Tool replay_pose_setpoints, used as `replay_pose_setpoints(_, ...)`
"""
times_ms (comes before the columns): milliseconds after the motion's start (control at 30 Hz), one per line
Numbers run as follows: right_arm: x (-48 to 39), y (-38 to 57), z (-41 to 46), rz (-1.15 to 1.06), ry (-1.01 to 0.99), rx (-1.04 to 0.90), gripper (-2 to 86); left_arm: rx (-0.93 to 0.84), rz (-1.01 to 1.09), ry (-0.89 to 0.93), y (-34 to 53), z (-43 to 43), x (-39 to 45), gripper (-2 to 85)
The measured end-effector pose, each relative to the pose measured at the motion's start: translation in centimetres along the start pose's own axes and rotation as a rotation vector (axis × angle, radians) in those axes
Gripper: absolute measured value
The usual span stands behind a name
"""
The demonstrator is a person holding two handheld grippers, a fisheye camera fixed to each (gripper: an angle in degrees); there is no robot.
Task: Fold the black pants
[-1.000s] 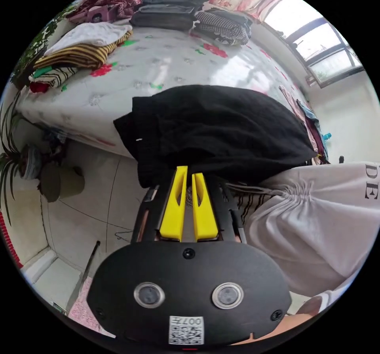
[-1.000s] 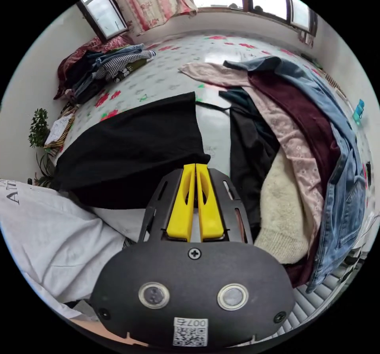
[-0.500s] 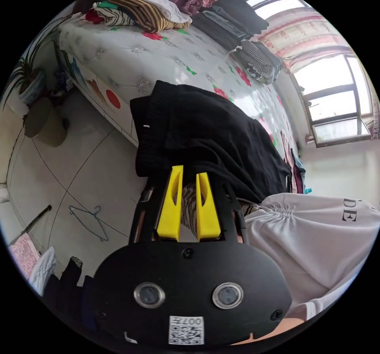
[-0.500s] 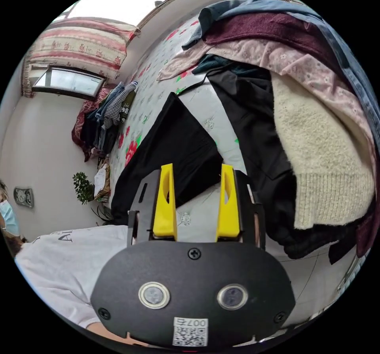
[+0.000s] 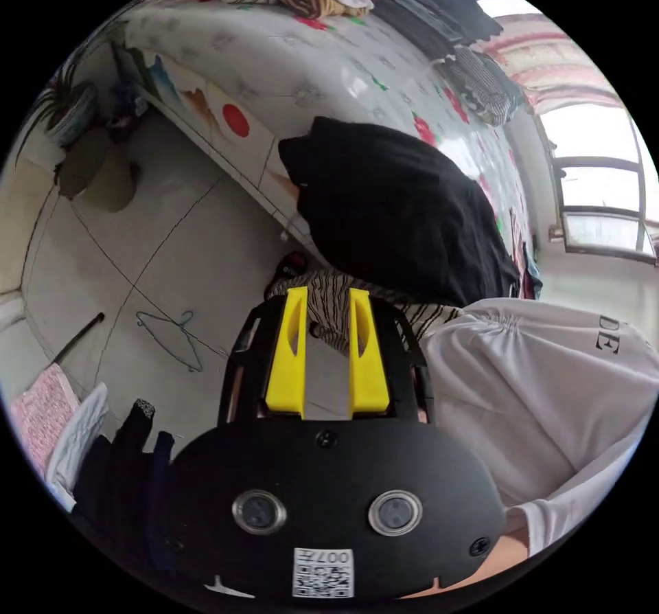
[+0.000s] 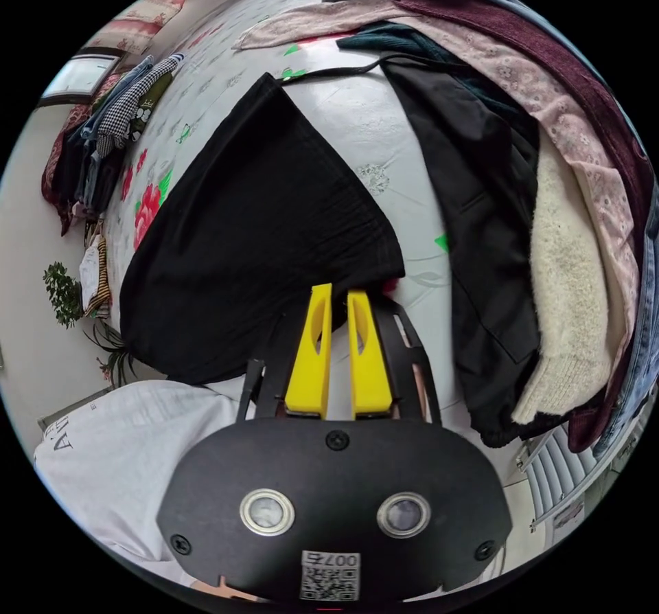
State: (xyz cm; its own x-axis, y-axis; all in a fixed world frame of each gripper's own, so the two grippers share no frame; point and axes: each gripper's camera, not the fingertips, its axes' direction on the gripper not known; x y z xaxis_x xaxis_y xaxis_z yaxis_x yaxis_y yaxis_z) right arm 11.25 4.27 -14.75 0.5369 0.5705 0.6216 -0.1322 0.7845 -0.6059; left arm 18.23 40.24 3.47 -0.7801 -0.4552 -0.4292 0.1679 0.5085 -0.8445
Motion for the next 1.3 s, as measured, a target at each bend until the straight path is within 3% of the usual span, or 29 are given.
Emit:
replay_pose_setpoints(67,0.0,-0.6,0.3,0.014,0.006,-0.002,1.0,0.17,0.011,0.008,-0.2,-1.8,0.6,10.7)
replay_pose_setpoints(200,-0.2,-1.6,0.7,0.012,0.025,-0.022,0.3,0.229,0.227,-0.095,-4.8,0.3,6.2,13.4)
replay_pose_setpoints(367,-0.3,-2.6,1.5,0.008,0.061,-0.051,0.1,0.053,0.541,-0.48,-11.7,10.8,15.0,16.5)
replay_pose_setpoints(467,-0.2,-2.6,2.1,-0.002,0.079,-0.044,0.1,-0.016,0.749,-0.585,-11.0,15.0,18.8,10.0)
replay_pose_setpoints(567,0.3,-2.1,2.6,0.002,0.075,-0.015,0.0,-0.135,0.77,-0.634,-10.9,18.0,21.2,3.3)
replay_pose_setpoints(733,1.9,-0.8,3.6,0.029,0.051,0.058,0.0,-0.352,0.87,-0.824,-13.8,23.0,25.9,-0.3)
replay_pose_setpoints(967,3.4,3.6,5.5,0.163,0.132,0.197,0.7,-0.173,1.036,-0.871,-22.5,26.3,35.8,0.3)
replay_pose_setpoints(1133,4.7,6.9,4.8,0.315,0.151,0.225,3.3,-0.185,1.073,-1.018,-25.7,31.7,38.7,4.7)
replay_pose_setpoints(1200,4.1,8.3,2.7,0.289,0.19,0.309,4.1,-0.127,1.064,-1.038,-25.5,31.2,37.9,5.2)
replay_pose_setpoints(1300,0.8,7.3,0.0,0.066,0.187,0.359,5.3,0.003,0.969,-0.988,-24.7,27.3,35.0,5.1)
